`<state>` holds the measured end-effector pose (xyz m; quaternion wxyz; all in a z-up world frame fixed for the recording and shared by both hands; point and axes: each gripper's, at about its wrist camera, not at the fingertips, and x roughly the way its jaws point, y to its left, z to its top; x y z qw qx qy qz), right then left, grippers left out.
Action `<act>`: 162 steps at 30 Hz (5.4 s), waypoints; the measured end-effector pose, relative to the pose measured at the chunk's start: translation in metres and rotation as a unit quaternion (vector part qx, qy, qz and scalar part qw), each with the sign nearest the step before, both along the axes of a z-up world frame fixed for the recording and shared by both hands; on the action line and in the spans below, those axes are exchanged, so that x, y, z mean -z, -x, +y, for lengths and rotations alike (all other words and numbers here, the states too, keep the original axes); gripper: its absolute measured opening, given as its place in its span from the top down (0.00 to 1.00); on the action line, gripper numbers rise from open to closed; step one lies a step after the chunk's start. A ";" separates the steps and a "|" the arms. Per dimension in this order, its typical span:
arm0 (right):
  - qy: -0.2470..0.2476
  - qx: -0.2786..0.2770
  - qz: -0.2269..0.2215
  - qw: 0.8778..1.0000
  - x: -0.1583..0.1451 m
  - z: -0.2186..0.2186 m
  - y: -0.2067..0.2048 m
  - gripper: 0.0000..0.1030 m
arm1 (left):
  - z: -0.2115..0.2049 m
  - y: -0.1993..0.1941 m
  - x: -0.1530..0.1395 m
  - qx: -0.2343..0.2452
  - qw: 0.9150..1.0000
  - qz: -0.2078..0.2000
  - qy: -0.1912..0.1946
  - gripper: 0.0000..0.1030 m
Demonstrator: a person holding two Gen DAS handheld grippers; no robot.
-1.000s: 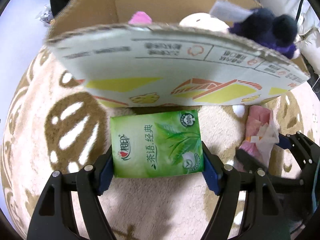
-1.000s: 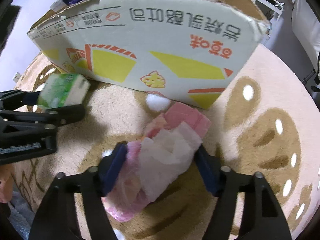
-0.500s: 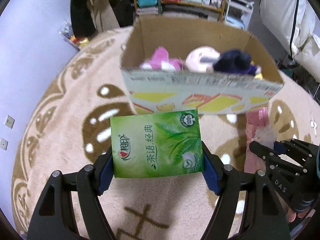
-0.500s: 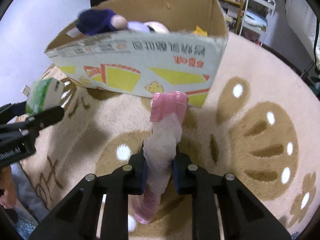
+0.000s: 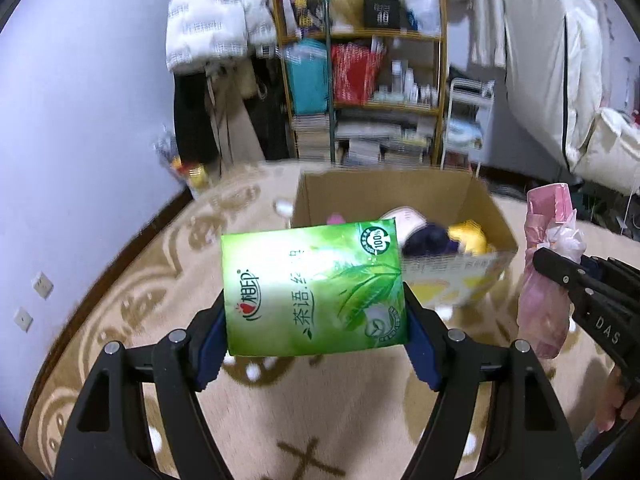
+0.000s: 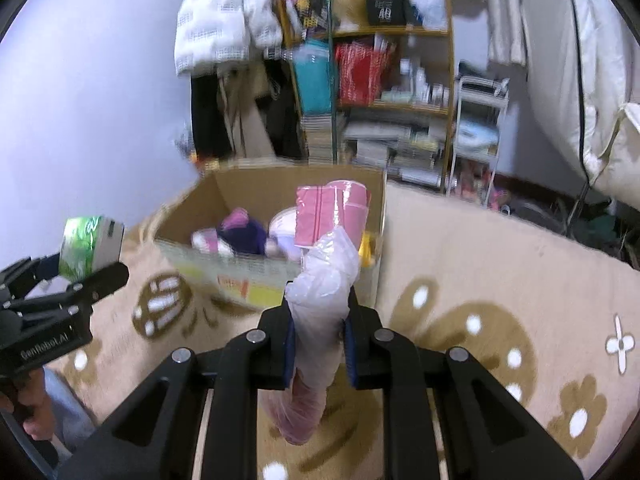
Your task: Organize soft objects
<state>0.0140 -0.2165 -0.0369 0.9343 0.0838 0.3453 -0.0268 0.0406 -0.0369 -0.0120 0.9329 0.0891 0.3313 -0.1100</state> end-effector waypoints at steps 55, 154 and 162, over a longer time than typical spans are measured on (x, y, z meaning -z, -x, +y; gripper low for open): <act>-0.003 -0.048 -0.101 0.994 -0.013 -0.019 -0.080 0.77 | -0.037 -0.087 0.013 0.051 0.998 -0.029 -0.017 0.27; -0.010 0.025 -0.098 0.995 -0.055 -0.022 0.064 0.00 | 0.026 0.047 -0.039 0.006 0.998 -0.069 -0.012 0.01; -0.009 0.024 -0.098 0.995 -0.055 -0.022 0.063 0.00 | 0.026 0.047 -0.039 0.006 0.998 -0.069 -0.013 0.01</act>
